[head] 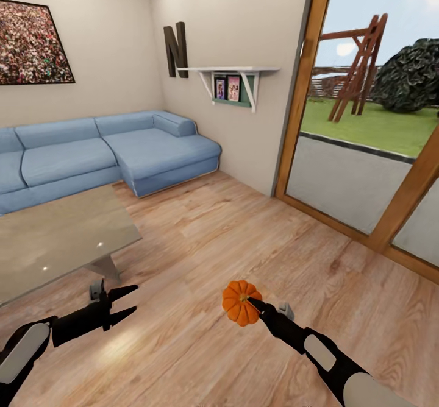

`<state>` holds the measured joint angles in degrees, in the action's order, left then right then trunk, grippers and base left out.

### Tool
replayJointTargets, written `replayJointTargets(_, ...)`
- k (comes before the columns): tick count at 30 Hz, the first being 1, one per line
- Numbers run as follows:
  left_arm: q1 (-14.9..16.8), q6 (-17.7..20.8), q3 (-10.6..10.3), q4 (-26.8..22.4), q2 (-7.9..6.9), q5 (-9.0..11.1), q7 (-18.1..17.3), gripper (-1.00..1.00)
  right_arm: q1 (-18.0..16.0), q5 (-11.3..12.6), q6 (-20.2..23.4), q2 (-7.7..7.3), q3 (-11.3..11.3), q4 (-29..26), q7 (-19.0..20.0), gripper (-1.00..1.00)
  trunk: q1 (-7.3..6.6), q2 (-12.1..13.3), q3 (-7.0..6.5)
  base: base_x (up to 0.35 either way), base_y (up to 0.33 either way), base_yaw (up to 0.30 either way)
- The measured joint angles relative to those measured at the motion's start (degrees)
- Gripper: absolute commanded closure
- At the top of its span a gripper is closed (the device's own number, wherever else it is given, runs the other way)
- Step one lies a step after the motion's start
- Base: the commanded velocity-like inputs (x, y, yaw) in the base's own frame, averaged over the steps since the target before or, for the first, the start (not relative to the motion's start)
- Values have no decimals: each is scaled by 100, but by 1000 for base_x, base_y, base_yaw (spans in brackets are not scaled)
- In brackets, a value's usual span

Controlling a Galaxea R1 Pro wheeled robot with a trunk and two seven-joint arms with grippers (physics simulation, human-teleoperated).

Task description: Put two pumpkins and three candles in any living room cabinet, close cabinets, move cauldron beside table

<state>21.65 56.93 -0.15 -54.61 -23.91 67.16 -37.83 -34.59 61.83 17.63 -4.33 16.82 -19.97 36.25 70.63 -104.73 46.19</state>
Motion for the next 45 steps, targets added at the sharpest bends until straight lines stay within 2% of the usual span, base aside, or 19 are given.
replayJointTargets(5,0,0,-1,5,0,1,0,-100,-1,-5,-1,7,7,1,0,100,-111,200,-73,-201,0,269)
replayJointTargets(22,0,0,4,10,-2,11,-7,-100,-1,-9,0,8,1,0,0,100,-486,882,-335,-8,0,273)
replayJointTargets(39,0,-3,43,21,-28,13,-16,-100,1,-27,-4,7,8,11,-9,100,-486,884,-296,0,3,274)
replayJointTargets(45,1,-3,38,37,-17,10,-15,-100,1,-72,-3,7,9,9,-10,100,-486,884,-282,0,204,274)
